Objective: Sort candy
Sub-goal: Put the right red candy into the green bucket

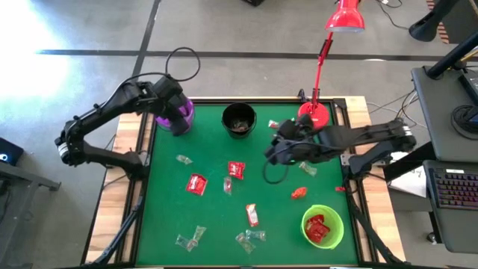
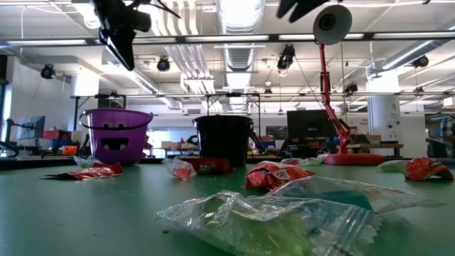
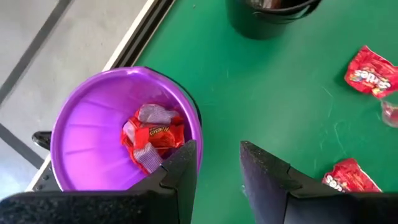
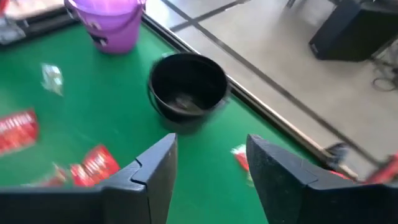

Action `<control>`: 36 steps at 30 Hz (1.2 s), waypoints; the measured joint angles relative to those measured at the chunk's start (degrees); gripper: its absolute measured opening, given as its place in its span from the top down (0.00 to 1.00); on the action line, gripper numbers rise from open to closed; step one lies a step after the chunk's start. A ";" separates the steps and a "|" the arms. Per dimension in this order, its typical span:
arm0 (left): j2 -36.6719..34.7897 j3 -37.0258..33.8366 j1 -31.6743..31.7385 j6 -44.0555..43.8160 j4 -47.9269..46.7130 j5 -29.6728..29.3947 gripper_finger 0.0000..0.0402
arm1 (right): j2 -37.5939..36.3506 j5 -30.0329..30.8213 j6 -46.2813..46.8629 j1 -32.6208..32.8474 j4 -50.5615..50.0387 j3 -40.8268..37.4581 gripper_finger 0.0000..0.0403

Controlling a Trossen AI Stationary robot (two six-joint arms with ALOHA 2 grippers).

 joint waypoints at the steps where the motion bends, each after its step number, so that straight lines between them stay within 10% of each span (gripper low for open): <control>1: -0.45 0.00 -0.23 0.70 0.00 0.00 0.74 | 1.21 -0.03 0.53 -0.43 1.72 0.45 0.54; 14: -5.19 -0.02 -0.71 7.93 4.13 1.97 0.74 | 17.77 -9.12 19.37 -5.38 7.94 3.74 0.53; 36: -6.21 -5.34 -0.71 11.21 5.76 4.37 0.74 | 33.45 -27.50 25.75 -9.81 10.17 12.27 0.53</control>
